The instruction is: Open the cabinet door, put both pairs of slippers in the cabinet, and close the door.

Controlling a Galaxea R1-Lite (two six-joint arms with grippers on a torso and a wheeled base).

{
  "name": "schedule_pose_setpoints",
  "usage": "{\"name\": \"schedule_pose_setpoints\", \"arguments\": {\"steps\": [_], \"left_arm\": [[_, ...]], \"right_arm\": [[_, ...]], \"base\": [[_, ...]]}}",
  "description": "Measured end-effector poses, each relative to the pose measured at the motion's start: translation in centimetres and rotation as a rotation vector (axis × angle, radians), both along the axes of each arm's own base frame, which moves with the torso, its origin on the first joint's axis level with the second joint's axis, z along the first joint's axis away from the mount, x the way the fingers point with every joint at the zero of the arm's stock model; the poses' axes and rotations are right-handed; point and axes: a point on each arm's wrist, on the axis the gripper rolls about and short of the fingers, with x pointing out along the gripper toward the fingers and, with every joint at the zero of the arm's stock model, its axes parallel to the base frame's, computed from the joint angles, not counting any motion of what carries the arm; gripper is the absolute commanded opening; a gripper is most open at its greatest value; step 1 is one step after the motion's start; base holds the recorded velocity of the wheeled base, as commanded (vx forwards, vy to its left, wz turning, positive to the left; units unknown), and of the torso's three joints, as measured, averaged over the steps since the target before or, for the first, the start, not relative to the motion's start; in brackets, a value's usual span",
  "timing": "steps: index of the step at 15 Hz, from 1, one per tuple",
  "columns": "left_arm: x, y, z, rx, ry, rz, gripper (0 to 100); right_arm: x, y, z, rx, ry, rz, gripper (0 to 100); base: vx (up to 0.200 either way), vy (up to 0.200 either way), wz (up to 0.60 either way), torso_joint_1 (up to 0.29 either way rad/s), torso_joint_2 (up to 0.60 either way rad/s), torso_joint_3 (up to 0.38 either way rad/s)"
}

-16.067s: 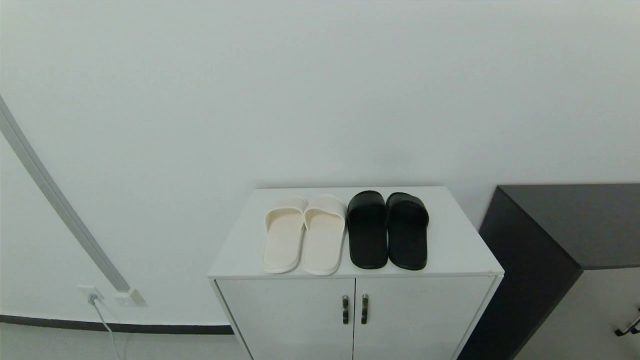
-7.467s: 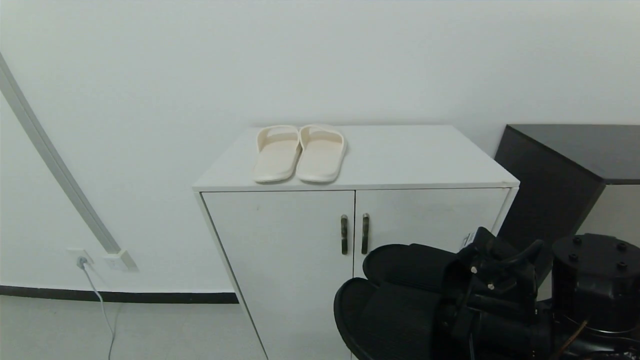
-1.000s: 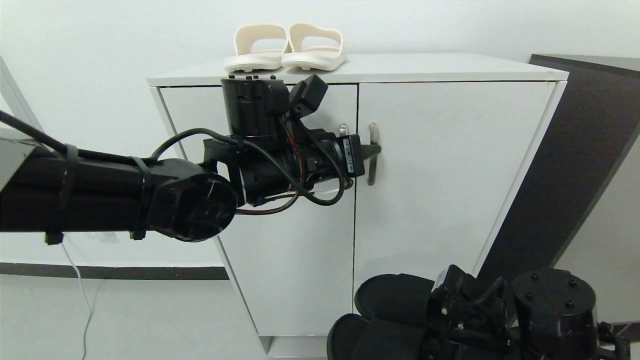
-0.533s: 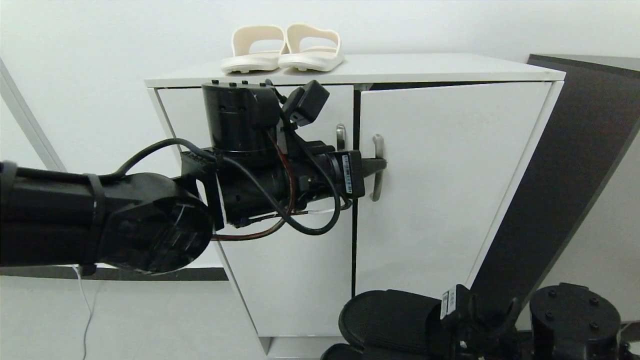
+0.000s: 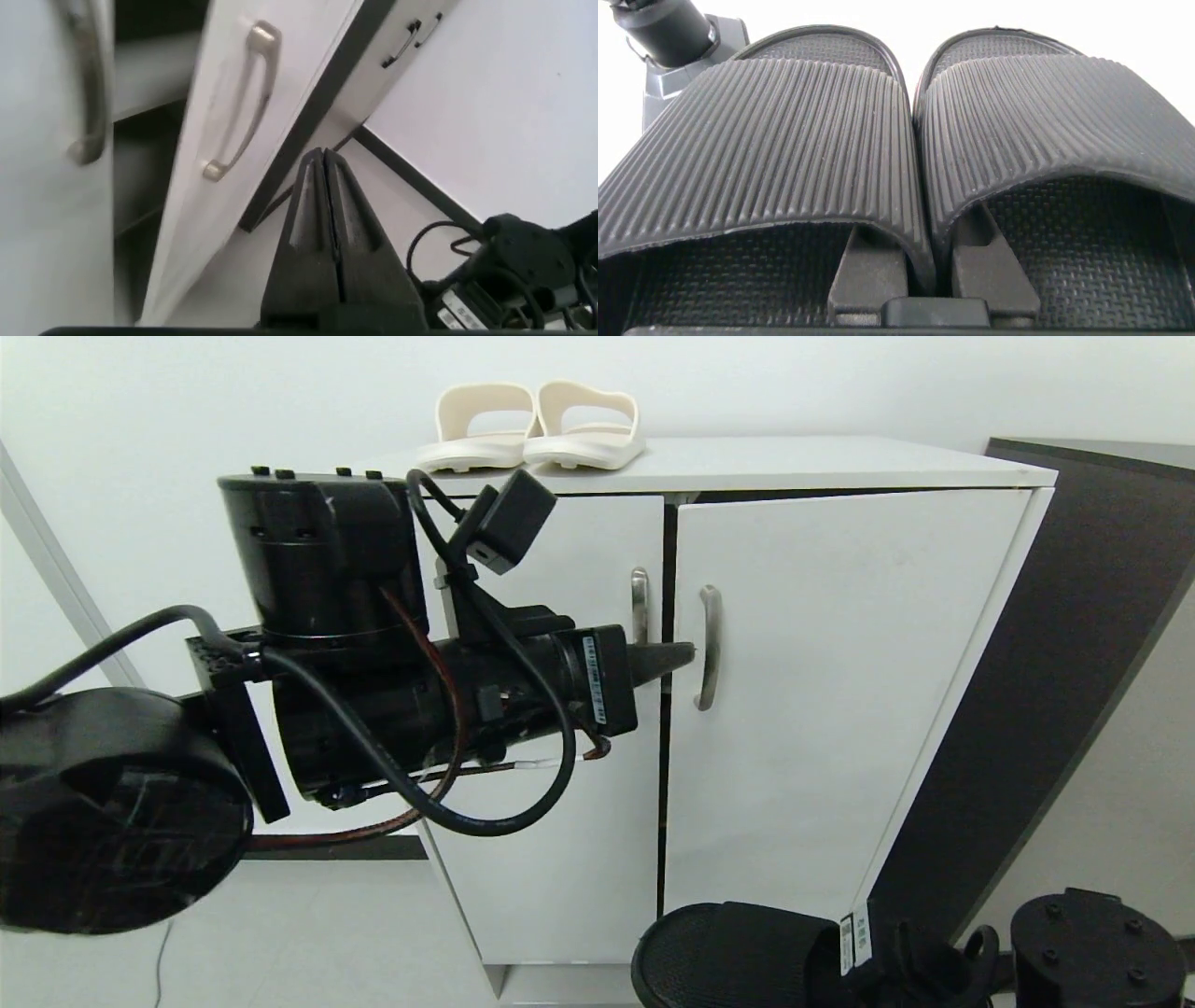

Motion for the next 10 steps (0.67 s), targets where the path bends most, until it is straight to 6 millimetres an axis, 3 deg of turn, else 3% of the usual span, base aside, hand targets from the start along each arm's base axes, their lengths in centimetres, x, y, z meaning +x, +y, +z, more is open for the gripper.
{"name": "schedule_pose_setpoints", "arguments": {"steps": [3, 10], "left_arm": [[0.5, 1.0, 0.0, -0.004, 0.009, 0.037, 0], [4.0, 0.7, -0.2, -0.021, -0.007, 0.100, 0]], "right_arm": [[0.0, 0.0, -0.1, -0.009, -0.017, 0.004, 0], [0.0, 0.0, -0.1, -0.014, -0.017, 0.002, 0]], "base": [[0.000, 0.000, 0.00, 0.000, 0.00, 0.000], [0.000, 0.000, 0.00, 0.000, 0.00, 0.000]]}}
